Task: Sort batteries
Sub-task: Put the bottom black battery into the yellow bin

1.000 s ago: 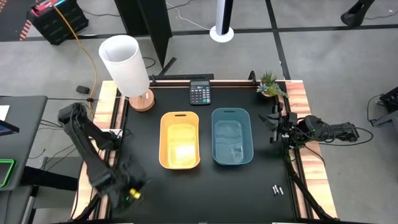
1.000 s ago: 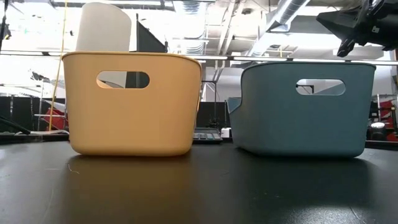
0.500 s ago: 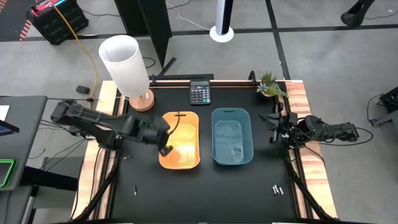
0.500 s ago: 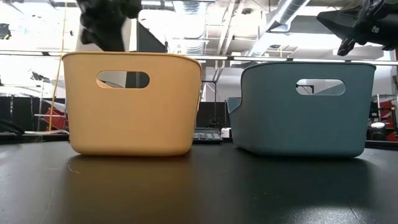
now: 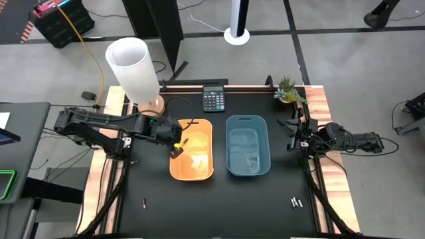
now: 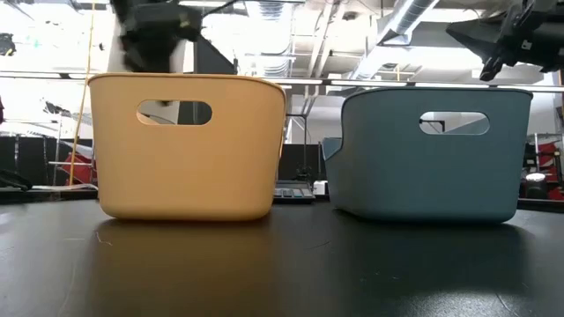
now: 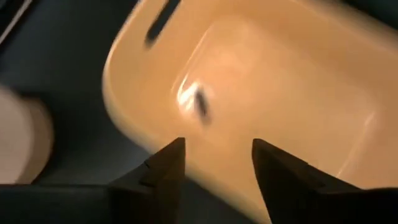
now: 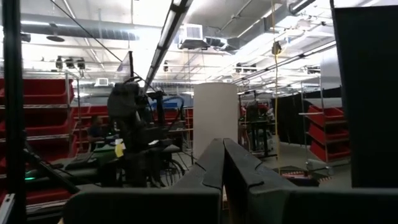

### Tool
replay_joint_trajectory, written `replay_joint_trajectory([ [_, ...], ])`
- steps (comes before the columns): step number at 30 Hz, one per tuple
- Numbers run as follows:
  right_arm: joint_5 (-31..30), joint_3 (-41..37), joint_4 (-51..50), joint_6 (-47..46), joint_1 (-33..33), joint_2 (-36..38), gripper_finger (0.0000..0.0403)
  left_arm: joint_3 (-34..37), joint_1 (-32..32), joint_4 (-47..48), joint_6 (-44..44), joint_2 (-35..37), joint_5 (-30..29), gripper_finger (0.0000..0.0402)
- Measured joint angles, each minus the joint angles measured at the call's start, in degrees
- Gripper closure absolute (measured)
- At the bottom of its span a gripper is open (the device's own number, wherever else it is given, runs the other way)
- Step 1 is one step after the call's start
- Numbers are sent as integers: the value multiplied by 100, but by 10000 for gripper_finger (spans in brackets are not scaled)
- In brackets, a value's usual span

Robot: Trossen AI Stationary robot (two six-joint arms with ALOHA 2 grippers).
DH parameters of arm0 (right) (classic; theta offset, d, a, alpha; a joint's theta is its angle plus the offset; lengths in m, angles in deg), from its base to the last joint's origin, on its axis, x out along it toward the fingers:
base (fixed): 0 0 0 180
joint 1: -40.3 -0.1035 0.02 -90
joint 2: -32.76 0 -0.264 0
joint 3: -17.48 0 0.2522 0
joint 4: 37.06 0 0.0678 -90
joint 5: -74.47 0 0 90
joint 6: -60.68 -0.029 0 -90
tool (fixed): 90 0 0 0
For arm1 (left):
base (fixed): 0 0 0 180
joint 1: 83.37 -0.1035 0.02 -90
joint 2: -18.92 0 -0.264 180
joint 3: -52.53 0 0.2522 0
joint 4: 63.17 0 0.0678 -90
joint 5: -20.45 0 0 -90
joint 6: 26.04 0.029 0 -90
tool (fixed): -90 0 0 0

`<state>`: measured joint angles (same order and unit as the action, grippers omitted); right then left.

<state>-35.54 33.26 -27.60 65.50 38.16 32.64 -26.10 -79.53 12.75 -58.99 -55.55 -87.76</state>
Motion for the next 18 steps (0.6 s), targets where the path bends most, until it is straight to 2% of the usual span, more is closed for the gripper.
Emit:
replay_joint_trajectory([
  [3,-8,0,-37,1,58,-1,378,54,0,1229,-254,-9,27,211],
  [7,-8,0,-181,17,80,1,378,399,0,1940,-483,-16,348,210],
  [10,-8,0,-248,17,80,-1,378,817,0,2113,-276,-16,672,210],
  [18,-8,0,-265,17,78,-1,378,2069,2,1594,-249,-31,1552,210],
])
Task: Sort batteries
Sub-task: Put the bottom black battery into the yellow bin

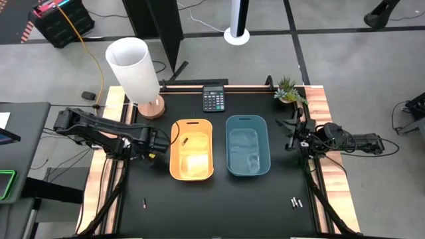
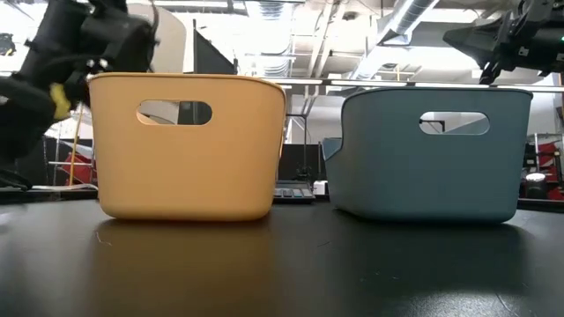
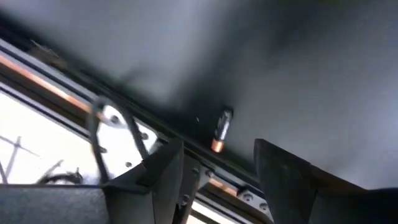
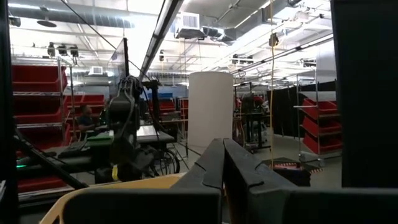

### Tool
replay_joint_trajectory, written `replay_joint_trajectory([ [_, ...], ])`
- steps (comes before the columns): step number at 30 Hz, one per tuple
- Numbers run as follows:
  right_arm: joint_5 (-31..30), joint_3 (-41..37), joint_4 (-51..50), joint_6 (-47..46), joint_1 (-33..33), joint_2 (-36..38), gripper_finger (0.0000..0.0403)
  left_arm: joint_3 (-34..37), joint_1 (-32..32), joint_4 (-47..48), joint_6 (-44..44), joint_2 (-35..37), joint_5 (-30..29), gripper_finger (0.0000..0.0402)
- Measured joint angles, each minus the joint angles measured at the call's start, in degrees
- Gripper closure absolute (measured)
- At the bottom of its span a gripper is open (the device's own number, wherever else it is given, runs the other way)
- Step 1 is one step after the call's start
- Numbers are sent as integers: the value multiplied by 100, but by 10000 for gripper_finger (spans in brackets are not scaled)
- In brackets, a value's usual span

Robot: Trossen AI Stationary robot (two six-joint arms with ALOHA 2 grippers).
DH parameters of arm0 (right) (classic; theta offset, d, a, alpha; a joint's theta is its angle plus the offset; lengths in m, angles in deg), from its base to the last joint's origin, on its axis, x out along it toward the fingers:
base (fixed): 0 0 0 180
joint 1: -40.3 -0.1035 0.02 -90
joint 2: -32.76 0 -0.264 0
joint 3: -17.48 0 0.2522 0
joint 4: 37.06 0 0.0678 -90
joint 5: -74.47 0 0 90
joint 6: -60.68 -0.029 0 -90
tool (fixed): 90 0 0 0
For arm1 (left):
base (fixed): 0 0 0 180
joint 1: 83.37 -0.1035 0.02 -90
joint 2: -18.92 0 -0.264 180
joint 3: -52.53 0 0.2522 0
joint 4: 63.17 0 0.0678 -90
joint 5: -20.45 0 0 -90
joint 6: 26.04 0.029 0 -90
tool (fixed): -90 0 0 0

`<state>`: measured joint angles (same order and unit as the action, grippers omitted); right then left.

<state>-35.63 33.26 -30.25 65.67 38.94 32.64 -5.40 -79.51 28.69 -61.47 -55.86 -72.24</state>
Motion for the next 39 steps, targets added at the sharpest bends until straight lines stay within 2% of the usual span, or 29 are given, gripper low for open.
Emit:
replay_joint_trajectory([
  [3,0,0,1,0,0,0,378,40,5,-413,47,-16,73,218],
  [6,0,0,0,0,0,0,378,117,-2,-396,117,-56,72,230],
  [9,0,0,4,0,-2,0,378,309,0,-560,104,-59,352,238],
  [19,2,0,0,-1,-2,0,378,578,-20,-886,-440,-59,595,244],
  [23,2,0,-2,0,-2,0,378,387,20,-772,-1221,-57,1047,244],
  [30,4,0,-54,0,-2,0,378,-418,672,-627,-2363,-53,1286,244],
  [35,4,0,-97,12,-2,0,378,-1147,1581,-575,-3792,-53,1290,245],
  [39,4,0,-157,93,-4,0,378,-1543,2534,-573,-5590,-53,1288,259],
])
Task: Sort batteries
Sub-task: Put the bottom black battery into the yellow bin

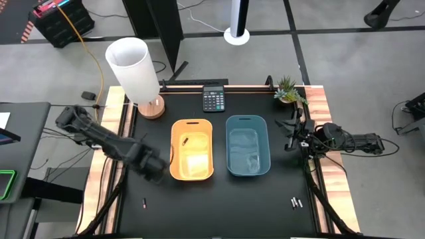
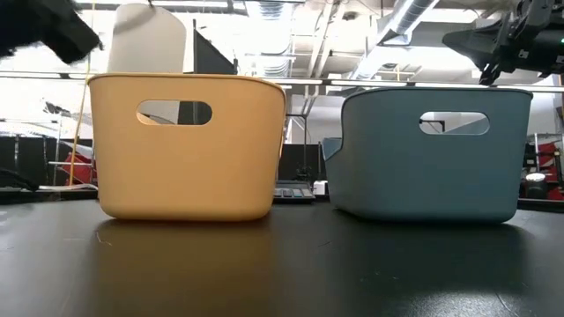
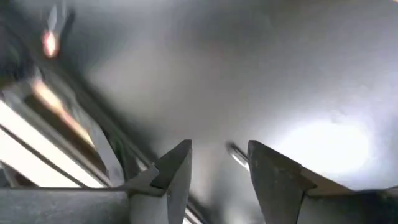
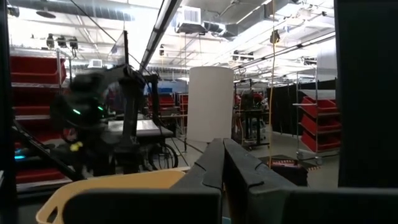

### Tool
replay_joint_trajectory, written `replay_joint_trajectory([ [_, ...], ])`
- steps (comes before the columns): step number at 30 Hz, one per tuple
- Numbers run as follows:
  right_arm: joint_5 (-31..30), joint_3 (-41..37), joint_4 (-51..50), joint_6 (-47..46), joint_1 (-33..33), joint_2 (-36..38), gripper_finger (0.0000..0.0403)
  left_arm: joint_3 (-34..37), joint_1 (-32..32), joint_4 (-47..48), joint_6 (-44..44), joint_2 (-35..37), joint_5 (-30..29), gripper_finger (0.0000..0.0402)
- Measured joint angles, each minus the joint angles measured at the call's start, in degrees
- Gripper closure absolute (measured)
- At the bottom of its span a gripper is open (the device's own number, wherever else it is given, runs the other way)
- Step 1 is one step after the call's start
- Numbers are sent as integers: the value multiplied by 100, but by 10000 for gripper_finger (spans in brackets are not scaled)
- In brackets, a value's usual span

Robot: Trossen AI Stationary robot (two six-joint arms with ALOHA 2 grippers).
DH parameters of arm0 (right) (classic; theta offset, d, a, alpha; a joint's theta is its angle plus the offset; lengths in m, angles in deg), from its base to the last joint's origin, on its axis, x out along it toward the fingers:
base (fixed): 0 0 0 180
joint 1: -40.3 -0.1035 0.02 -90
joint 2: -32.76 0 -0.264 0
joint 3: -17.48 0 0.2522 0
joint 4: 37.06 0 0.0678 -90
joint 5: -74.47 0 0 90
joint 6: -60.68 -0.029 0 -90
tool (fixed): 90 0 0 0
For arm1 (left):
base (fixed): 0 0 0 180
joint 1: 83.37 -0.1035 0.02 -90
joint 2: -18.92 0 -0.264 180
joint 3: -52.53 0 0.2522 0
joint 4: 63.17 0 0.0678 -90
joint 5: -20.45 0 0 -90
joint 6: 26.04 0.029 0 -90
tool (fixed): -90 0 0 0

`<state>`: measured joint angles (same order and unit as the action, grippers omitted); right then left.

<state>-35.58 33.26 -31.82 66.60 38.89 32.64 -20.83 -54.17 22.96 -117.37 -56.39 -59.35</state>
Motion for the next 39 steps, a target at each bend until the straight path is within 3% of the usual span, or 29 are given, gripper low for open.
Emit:
replay_joint_trajectory([
  [5,2,0,-86,80,4,0,378,-107,1140,-688,-2491,-58,-120,291],
  [7,1,0,-84,126,4,1,378,-107,1445,-1053,-3074,-221,-158,304],
  [15,2,0,-147,215,4,0,378,-105,1502,-2462,-3102,-1485,226,340],
  [20,2,0,-181,273,4,1,378,-105,1632,-2583,-3184,-1854,667,342],
  [33,2,0,-181,272,4,0,378,-87,1776,-1869,-3404,-1853,571,224],
  [39,2,0,-177,272,5,1,378,-78,1784,-1814,-3590,-1853,348,208],
])
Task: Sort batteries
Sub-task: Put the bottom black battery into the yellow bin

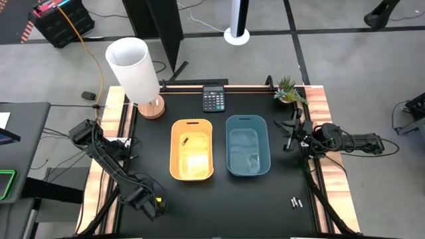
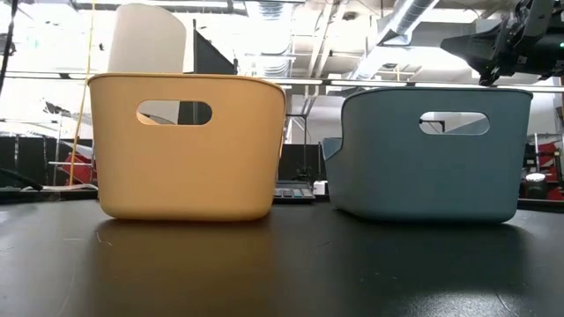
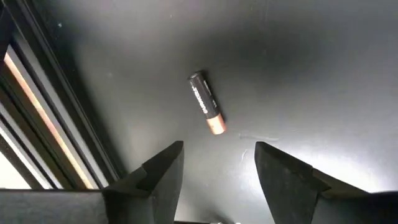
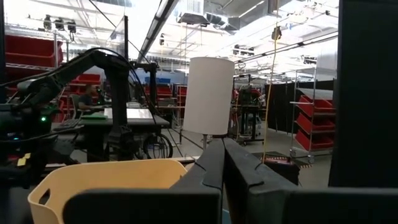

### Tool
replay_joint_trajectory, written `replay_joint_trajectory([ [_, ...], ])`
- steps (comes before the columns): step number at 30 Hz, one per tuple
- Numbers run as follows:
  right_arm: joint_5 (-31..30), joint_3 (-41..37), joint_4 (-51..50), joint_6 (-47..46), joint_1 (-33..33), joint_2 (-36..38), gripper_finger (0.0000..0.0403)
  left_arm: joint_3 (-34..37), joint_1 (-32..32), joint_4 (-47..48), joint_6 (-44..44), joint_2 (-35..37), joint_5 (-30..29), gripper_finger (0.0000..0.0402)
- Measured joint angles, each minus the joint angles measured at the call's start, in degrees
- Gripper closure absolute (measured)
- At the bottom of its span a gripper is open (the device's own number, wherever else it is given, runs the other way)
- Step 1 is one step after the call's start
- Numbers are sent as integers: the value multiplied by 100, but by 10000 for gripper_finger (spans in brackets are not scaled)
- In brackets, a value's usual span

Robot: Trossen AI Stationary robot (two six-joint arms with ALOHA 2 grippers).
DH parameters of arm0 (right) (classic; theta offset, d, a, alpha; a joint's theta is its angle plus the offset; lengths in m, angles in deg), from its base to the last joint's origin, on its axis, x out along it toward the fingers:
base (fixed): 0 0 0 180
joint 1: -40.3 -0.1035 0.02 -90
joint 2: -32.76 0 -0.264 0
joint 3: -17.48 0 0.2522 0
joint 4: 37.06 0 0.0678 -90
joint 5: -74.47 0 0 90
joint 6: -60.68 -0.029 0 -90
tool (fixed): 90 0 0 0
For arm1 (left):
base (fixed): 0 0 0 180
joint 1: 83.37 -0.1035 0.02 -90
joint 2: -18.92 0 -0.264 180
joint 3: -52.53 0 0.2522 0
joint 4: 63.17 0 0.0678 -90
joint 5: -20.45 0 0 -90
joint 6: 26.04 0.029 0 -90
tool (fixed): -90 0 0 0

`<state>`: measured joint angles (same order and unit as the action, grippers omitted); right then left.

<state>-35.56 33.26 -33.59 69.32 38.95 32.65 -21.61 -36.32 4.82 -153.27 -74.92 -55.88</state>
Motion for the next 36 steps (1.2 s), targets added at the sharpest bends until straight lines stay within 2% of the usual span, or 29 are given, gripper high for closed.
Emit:
replay_joint_trajectory([
  [9,0,0,0,0,-1,-1,378,456,0,-483,-97,-4,-7,207],
  [21,0,0,-2,30,-1,0,378,571,55,-562,-12,0,-164,207],
  [30,2,0,2,42,0,-1,378,1079,70,-1391,-3,31,-144,209],
  [33,2,0,5,42,-1,-1,378,1088,70,-1389,96,26,-146,227],
  [36,1,0,9,42,0,0,378,1088,70,-1373,221,20,-160,261],
])
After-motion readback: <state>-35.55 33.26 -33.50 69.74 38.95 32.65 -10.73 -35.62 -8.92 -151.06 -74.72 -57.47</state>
